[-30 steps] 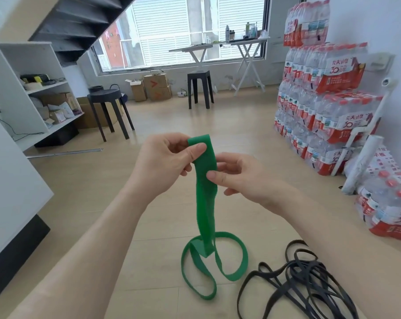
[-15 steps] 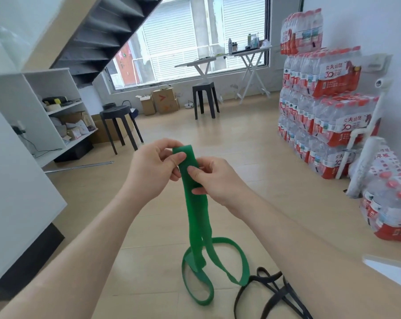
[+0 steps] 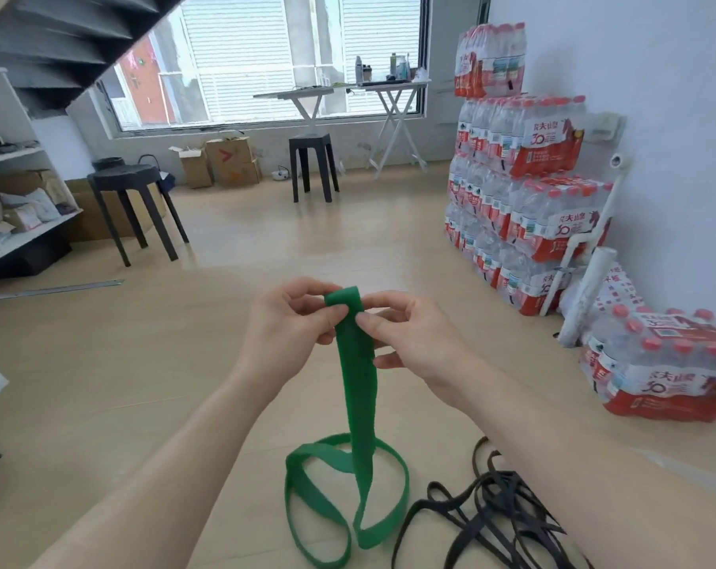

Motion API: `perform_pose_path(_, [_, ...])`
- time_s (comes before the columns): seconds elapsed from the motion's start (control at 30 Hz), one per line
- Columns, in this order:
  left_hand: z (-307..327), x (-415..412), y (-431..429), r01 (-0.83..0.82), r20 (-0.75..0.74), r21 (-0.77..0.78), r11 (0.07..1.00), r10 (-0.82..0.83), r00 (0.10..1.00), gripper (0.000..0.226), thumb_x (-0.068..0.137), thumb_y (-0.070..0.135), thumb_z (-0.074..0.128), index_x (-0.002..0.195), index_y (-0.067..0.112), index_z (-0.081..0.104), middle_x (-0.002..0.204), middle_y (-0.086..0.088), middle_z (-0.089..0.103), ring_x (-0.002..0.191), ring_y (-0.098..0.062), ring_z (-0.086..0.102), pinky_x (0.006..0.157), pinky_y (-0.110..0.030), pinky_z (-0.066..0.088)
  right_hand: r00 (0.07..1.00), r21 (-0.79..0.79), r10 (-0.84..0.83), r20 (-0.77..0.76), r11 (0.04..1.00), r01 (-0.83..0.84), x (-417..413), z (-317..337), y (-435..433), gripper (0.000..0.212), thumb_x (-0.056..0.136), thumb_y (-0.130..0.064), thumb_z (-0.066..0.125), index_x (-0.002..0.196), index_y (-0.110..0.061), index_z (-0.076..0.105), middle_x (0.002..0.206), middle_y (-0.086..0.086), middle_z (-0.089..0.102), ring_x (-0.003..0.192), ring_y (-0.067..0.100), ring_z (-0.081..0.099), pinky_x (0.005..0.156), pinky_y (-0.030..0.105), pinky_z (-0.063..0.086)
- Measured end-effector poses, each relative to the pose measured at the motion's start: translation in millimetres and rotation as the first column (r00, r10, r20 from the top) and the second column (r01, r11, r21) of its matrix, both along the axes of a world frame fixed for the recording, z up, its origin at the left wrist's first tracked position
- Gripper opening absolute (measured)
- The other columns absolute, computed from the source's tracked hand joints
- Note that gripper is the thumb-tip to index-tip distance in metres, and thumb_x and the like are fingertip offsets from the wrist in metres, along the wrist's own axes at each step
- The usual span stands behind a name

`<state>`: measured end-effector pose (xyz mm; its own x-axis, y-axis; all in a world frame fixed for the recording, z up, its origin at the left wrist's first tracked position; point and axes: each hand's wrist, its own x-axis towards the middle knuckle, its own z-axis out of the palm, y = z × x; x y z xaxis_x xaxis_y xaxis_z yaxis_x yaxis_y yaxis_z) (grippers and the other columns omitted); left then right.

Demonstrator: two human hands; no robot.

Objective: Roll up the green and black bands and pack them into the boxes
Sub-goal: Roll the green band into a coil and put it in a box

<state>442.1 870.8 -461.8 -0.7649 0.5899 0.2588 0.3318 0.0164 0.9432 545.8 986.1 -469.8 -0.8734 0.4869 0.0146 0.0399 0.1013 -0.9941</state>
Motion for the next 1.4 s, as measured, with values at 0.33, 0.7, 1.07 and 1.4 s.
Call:
perform_pose_path(0.33, [-4, -10, -17, -0.151, -0.265, -0.043, 0.988, 0.135, 0.955, 0.014, 0.085, 0.006, 0.067, 0.097, 0.01, 0.073, 0.069, 0.006, 0.069, 0.054, -0.006, 0.062, 0.061, -0.024, 0.056, 0.999, -0.123, -0.022, 0.033, 0.992, 0.026, -21, -3, -11, 0.011, 0.088, -0.02, 0.067, 0.099, -0.017, 0.067, 0.084, 0.006, 0.067, 0.056, 0.014, 0.056, 0.046, 0.021, 0.041])
perform_pose_path(0.7, [-1, 2, -23, -0.047, -0.698, -0.139, 0.989, -0.064, 0.713, 0.019, 0.083, 0.011, 0.069, 0.1, 0.017, 0.075, 0.084, 0.009, 0.069, 0.078, -0.008, 0.061, 0.071, -0.027, 0.049, 0.999, -0.301, 0.023, -0.03, 0.953, -0.031, -7, 8, -1, 0.002, 0.086, -0.012, 0.069, 0.088, -0.011, 0.068, 0.073, 0.008, 0.066, 0.056, 0.015, 0.057, 0.049, 0.019, 0.048])
perform_pose_path(1.07, [26, 10, -43, 0.466, 0.165, -0.044, 0.884, -0.453, 0.876, 0.046, 0.064, 0.017, 0.085, 0.108, 0.02, 0.072, 0.105, -0.009, 0.072, 0.084, -0.017, 0.064, 0.063, -0.022, 0.05, 0.909, -0.3, 0.382, -0.164, 0.859, -0.415, 11, 24, 16, 0.039, 0.075, -0.009, 0.073, 0.104, -0.015, 0.047, 0.087, 0.014, 0.066, 0.076, 0.023, 0.062, 0.067, 0.029, 0.049])
perform_pose_path(1.4, [35, 15, -47, 0.358, 0.099, 0.047, 0.933, -0.361, 0.927, 0.04, 0.05, 0.003, 0.082, 0.087, 0.018, 0.076, 0.089, -0.01, 0.075, 0.08, -0.028, 0.07, 0.07, -0.032, 0.057, 0.87, -0.265, 0.486, -0.085, 0.831, -0.49, 14, 17, 3, 0.027, 0.084, -0.033, 0.064, 0.102, -0.016, 0.055, 0.092, 0.001, 0.067, 0.086, 0.014, 0.061, 0.062, 0.024, 0.044])
